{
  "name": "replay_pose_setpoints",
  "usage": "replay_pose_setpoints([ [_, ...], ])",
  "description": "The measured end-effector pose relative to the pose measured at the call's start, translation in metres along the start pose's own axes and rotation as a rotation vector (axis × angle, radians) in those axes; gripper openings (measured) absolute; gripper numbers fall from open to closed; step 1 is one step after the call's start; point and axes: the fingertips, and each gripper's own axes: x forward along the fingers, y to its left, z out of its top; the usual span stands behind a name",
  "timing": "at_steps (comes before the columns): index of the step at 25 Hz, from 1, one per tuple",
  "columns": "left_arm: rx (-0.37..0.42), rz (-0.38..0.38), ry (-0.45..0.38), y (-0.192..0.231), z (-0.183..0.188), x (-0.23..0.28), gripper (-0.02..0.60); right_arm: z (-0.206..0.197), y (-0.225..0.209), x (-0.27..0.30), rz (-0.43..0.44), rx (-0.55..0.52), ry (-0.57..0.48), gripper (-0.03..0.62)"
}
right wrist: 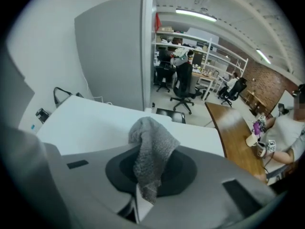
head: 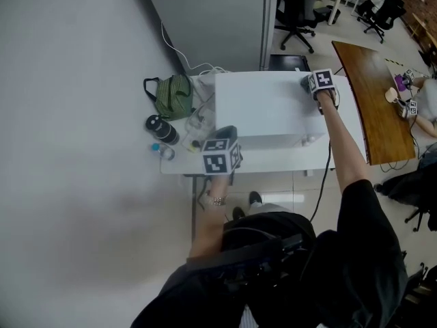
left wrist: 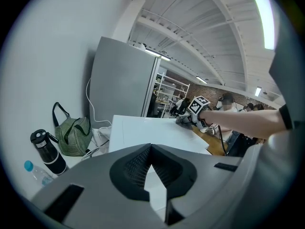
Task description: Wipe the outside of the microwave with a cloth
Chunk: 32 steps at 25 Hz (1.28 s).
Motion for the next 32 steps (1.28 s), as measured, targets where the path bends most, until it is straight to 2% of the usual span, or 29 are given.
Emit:
replay_pose_setpoints([
  [2, -0.003, 0.011, -0.004, 0.005, 0.001, -0.003, -0.006, 0.023, 0.047, -0.015, 0.067, -0.023, -0.071, 0.034],
  [6, -0.007, 0.034, -0.011, 0.012, 0.003, -0.008, -0.006, 0.076, 0.199, -0.055, 0.333, -0.101, -0.265, 0.034],
  [8, -0.007, 0.039, -0.014, 0.012, 0.003, -0.011, -0.006, 0.071, 0.274, -0.067, 0.441, -0.176, -0.234, 0.034],
  [11, -0.013, 0.053, -0.013, 0.014, -0.001, -0.018, -0.006, 0.037, 0.353, -0.064, 0.522, -0.292, -0.102, 0.034],
  [13, -0.020, 0.067, -0.008, 0.019, -0.006, -0.021, -0.006, 0.022, 0.386, -0.058, 0.548, -0.333, -0.061, 0.034],
  [15, -0.023, 0.075, -0.004, 0.023, -0.009, -0.024, -0.006, 0.010, 0.400, -0.048, 0.544, -0.360, -0.034, 0.034],
  [18, -0.023, 0.070, -0.008, 0.021, -0.010, -0.025, -0.006, -0.002, 0.385, -0.033, 0.506, -0.367, -0.013, 0.035],
  [21, -0.020, 0.053, -0.010, 0.016, -0.009, -0.019, -0.006, -0.008, 0.342, -0.027, 0.472, -0.320, -0.019, 0.034],
  [24, -0.012, 0.018, -0.008, 0.003, -0.006, -0.009, -0.006, -0.015, 0.276, -0.022, 0.397, -0.271, -0.031, 0.034],
  [29, 0.018, -0.069, 0.003, -0.030, -0.005, 0.009, -0.006, -0.042, 0.147, -0.021, 0.296, -0.082, -0.039, 0.034],
  [32, 0.033, -0.104, 0.011, -0.045, -0.006, 0.013, -0.006, -0.060, 0.085, -0.026, 0.222, -0.015, -0.033, 0.034],
])
